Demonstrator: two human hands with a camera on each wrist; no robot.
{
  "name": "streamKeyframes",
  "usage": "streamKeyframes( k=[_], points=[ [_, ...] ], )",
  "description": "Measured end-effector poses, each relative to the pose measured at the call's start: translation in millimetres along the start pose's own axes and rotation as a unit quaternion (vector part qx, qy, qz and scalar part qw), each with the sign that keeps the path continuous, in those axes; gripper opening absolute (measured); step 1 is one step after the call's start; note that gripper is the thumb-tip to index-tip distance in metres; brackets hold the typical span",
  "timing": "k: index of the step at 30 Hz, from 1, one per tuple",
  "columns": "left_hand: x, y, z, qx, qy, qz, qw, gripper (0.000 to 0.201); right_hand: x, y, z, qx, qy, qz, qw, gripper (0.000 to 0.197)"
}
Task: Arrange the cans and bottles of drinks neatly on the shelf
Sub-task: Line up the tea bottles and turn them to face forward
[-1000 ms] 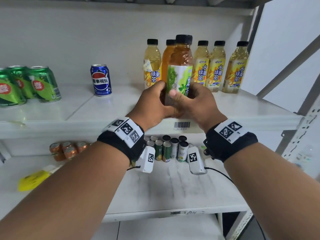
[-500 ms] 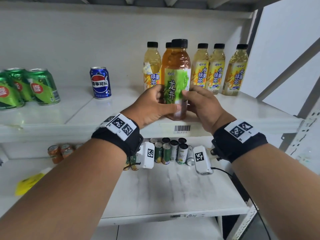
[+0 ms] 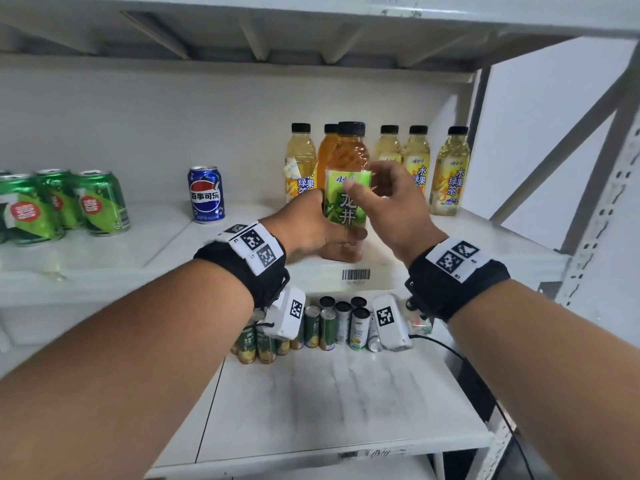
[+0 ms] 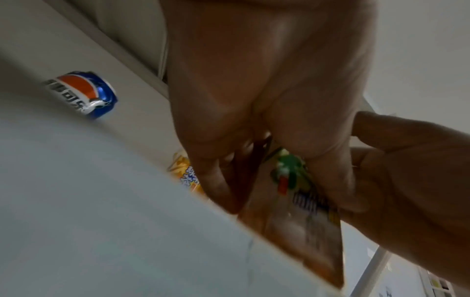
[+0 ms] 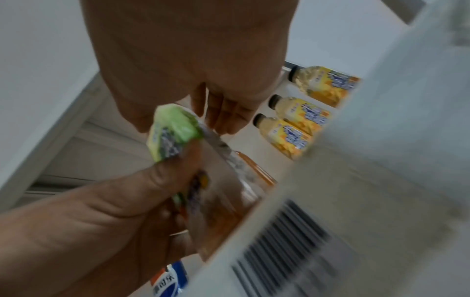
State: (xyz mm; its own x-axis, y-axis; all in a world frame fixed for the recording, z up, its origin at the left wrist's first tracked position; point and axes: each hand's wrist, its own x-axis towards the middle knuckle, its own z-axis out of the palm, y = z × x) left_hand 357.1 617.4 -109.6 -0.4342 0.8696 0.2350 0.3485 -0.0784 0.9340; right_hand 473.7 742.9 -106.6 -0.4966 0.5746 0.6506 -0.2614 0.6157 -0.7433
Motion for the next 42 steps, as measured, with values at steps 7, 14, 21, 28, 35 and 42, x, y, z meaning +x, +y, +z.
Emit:
streamKeyframes(
  k=[7,14,21,28,35,42],
  points=[
    [23.4,42.4,-10.5,0.156,-0.039,-0.040,0.986,0.033,52.7,-51.4,-14.0,-0.171,-0.056,-0.037,0.983,0.053],
    [87.6,74.1,2.9,0.203,-0.030,-0.012,0.979,0.035,115.2,-48.0,-51.7,-0.212,-0.053,-0.079,0.973,0.038],
    [173.8,67.0,20.6,0.231,0.012,-0.018,0.973,0.032,188.1,-6.7,-79.9,-0.335,-0.087,-0.125,0.930,0.031],
    [234.3,49.8,19.4,0.320,0.057,-0.041,0.945,0.033,243.7,45.9,-69.0,-0.341,-0.152,-0.124,0.919,0.024],
    [253.5,65.8,17.3,0.423,0.083,-0.027,0.902,0.042,269.6,61.5,-72.6,-0.348,-0.182,-0.109,0.913,0.024],
    [282.5,115.6,34.7,0.525,0.132,0.138,0.829,0.059,285.6,53.8,-106.2,-0.459,-0.116,-0.133,0.871,0.017]
  ],
)
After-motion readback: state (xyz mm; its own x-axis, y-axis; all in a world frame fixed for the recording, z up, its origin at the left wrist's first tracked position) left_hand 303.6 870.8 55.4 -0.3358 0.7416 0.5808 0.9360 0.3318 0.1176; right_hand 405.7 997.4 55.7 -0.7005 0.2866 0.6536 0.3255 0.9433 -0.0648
